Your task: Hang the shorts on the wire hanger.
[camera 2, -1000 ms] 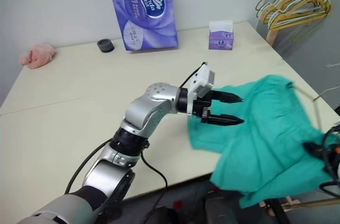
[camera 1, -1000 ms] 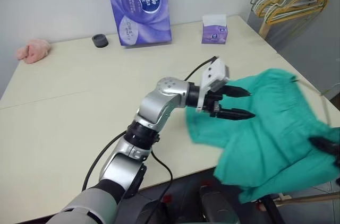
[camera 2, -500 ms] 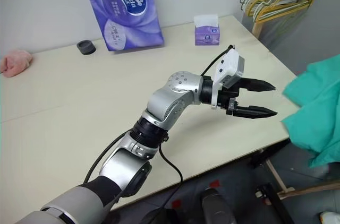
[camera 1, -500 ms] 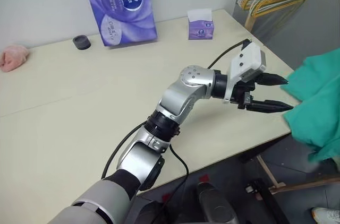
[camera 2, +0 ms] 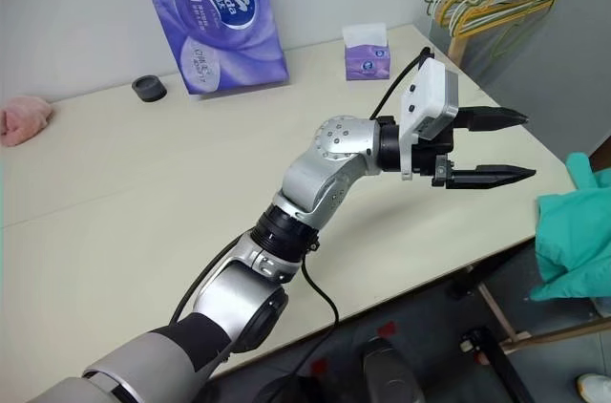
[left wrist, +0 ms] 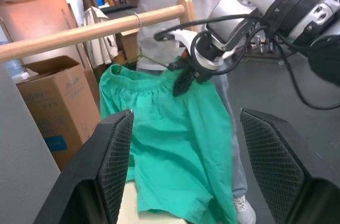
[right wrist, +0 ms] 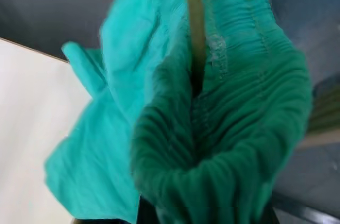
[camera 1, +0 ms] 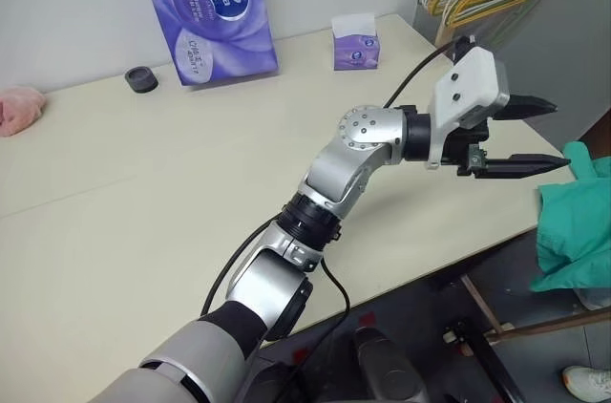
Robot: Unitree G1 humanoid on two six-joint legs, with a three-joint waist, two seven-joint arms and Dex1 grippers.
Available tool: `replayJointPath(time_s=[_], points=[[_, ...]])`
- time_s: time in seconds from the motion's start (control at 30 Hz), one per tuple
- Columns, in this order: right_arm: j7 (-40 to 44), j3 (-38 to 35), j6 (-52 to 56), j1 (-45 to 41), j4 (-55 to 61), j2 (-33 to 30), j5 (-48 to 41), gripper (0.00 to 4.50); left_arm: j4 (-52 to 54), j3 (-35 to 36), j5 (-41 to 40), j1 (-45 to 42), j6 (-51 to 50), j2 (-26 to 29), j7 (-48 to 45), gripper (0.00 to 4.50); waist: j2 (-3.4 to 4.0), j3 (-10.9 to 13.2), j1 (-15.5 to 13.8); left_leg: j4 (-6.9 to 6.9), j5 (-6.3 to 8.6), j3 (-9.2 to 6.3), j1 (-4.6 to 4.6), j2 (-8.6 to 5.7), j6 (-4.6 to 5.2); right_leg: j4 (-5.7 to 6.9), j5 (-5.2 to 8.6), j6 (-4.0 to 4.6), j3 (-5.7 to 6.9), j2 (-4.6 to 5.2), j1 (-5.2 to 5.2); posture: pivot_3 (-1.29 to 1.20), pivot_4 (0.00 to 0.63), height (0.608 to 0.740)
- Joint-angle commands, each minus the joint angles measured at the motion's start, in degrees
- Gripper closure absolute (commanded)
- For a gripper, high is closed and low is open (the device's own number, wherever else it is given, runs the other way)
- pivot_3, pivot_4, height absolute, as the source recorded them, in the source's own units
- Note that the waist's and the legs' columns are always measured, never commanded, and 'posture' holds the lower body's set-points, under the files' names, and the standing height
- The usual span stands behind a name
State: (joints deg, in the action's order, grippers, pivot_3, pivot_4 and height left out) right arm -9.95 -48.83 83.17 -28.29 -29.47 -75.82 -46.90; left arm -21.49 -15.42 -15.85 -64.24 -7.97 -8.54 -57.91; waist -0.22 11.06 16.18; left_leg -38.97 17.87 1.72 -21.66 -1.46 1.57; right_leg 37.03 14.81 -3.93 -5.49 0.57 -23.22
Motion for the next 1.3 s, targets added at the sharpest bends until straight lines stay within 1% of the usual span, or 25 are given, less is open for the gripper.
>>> replayJointPath(time_s=[0.03, 0.13, 0.23, 0.37, 0.43, 0.5, 0.63, 0.73, 0.77, 0.83, 0.9, 0.93, 1.0, 1.1, 1.23, 1.3], points=[[6.1, 3.1, -3.4, -1.3, -3.6, -2.5, 4.3, 4.50, -1.4, 0.5, -0.4, -4.3, 3.2, -4.1, 0.8, 1.12, -0.01, 0.0, 0.0, 0.00, 0.04, 0.08, -0.01, 0.00, 0.06, -0.09, -0.02, -0.03, -0.07, 0.00, 0.00, -0.36, 0.178, 0.740], [8.2, 4.2, -3.9, -3.6, -5.4, -2.5, 6.7, 4.50, -3.0, 0.4, -0.5, -5.4, 4.7, -4.4, 0.8, 1.12, 0.00, 0.0, 0.0, -0.01, 0.14, 0.32, -0.02, -0.02, 0.22, -0.19, -0.02, -0.18, -0.24, 0.05, -0.01, -0.35, 0.173, 0.740], [9.3, 4.8, -3.7, -6.9, -4.9, -1.7, 8.3, 4.50, -6.9, 1.2, -0.9, -9.1, 7.1, -6.4, 1.4, 1.12, 0.01, 0.0, -0.1, -0.03, 0.15, 0.32, -0.02, -0.08, 0.23, -0.18, -0.02, -0.22, -0.32, 0.12, -0.03, -0.36, 0.164, 0.740], [12.1, 6.5, -5.2, -7.6, -3.5, -1.6, 10.8, 4.50, -10.8, 1.6, -1.5, -12.0, 9.7, -8.1, 1.8, 1.12, 0.05, 0.0, -0.1, -0.01, 0.16, 0.31, -0.03, -0.11, 0.25, -0.17, -0.01, -0.24, -0.32, 0.14, -0.06, -0.36, 0.158, 0.740], [12.0, 6.5, -5.2, -8.2, -3.0, -1.3, 12.0, 3.94, -12.1, 1.5, -1.6, -12.7, 10.7, -8.3, 1.9, 1.09, 0.12, -0.1, -0.1, -0.01, 0.16, 0.32, -0.03, -0.11, 0.24, -0.17, 0.00, -0.27, -0.34, 0.14, -0.06, -0.36, 0.155, 0.740], [11.7, 5.8, -4.7, -9.0, -1.8, -0.9, 12.9, 3.49, -12.6, 1.3, -2.0, -12.9, 11.1, -8.5, 1.9, 1.09, 0.16, -0.1, -0.1, -0.01, 0.16, 0.32, -0.03, -0.12, 0.24, -0.15, 0.01, -0.27, -0.35, 0.15, -0.07, -0.36, 0.152, 0.740], [10.4, 3.8, -2.7, -10.8, 1.5, 0.3, 14.6, 2.16, -12.9, 0.9, -2.3, -13.1, 11.3, -8.8, 1.6, 1.09, 0.34, -0.2, 0.1, -0.01, 0.16, 0.34, -0.02, -0.11, 0.24, -0.08, 0.01, -0.27, -0.37, 0.15, -0.11, -0.36, 0.140, 0.740], [9.7, 1.8, 0.4, -12.0, 5.7, 1.4, 15.9, 1.05, -12.6, 0.8, -2.9, -13.1, 10.6, -8.9, 1.2, 1.09, 0.42, -0.3, 0.1, -0.01, 0.16, 0.31, -0.02, -0.11, 0.23, -0.04, 0.01, -0.28, -0.34, 0.14, -0.12, -0.36, 0.132, 0.740], [9.4, 1.3, 1.1, -12.3, 7.2, 1.8, 16.5, 0.82, -12.5, 0.8, -3.1, -13.0, 10.4, -8.9, 1.0, 1.09, 0.50, -0.3, 0.0, -0.01, 0.15, 0.32, -0.02, -0.11, 0.23, -0.04, 0.00, -0.28, -0.35, 0.14, -0.12, -0.36, 0.128, 0.740], [8.3, 0.1, 4.0, -12.4, 14.0, 2.8, 18.0, 0.12, -11.7, 0.3, -3.7, -12.7, 9.3, -8.7, 0.3, 1.09, 0.72, -0.4, 0.0, -0.02, 0.15, 0.32, -0.03, -0.12, 0.23, -0.04, 0.00, -0.28, -0.36, 0.14, -0.12, -0.36, 0.120, 0.740], [7.2, -1.3, 6.7, -12.6, 20.2, 4.4, 19.9, 0.06, -11.2, -0.2, -3.6, -12.3, 8.8, -8.5, -0.3, 1.09, 0.84, -0.5, -0.1, -0.02, 0.15, 0.31, -0.04, -0.12, 0.22, -0.04, 0.00, -0.28, -0.36, 0.14, -0.13, -0.36, 0.113, 0.740], [7.6, -0.8, 6.5, -10.3, 24.3, 4.6, 20.8, 0.06, -11.2, -0.5, -3.4, -12.2, 8.8, -8.4, -0.5, 1.09, 1.05, -0.6, -0.2, -0.02, 0.15, 0.31, -0.05, -0.12, 0.22, -0.03, 0.00, -0.28, -0.35, 0.14, -0.14, -0.36, 0.109, 0.740], [5.5, -2.5, 8.5, -11.0, 30.6, 7.7, 22.7, 0.06, -11.0, -0.8, -3.1, -11.9, 8.9, -8.3, -0.9, 1.09, 1.16, -0.7, -0.3, -0.02, 0.13, 0.30, -0.08, -0.13, 0.18, 0.00, 0.01, -0.29, -0.34, 0.14, -0.18, -0.37, 0.104, 0.740], [4.3, -2.7, 9.1, -9.9, 41.1, 10.6, 25.9, 0.06, -11.2, -1.0, -2.8, -11.7, 8.9, -8.0, -1.1, 1.09, 1.36, -0.8, -0.3, -0.05, 0.09, 0.30, -0.09, -0.13, 0.13, 0.04, 0.00, -0.30, -0.35, 0.14, -0.19, -0.36, 0.094, 0.740], [4.6, 0.0, 9.0, -7.9, 55.7, 13.5, 28.4, 0.06, -11.3, -1.3, -2.0, -11.0, 8.5, -6.7, -1.1, 1.09, 1.58, -1.0, -0.3, -0.08, 0.06, 0.29, -0.10, -0.15, 0.08, 0.08, -0.01, -0.32, -0.35, 0.14, -0.21, -0.36, 0.087, 0.740], [5.8, 3.6, 5.5, -5.7, 62.5, 14.3, 28.6, 0.06, -10.7, -1.4, -1.5, -9.8, 7.8, -5.3, -0.9, 1.09, 1.59, -1.2, -0.3, -0.09, 0.05, 0.29, -0.10, -0.14, 0.05, 0.10, -0.01, -0.32, -0.34, 0.14, -0.22, -0.35, 0.084, 0.740]])
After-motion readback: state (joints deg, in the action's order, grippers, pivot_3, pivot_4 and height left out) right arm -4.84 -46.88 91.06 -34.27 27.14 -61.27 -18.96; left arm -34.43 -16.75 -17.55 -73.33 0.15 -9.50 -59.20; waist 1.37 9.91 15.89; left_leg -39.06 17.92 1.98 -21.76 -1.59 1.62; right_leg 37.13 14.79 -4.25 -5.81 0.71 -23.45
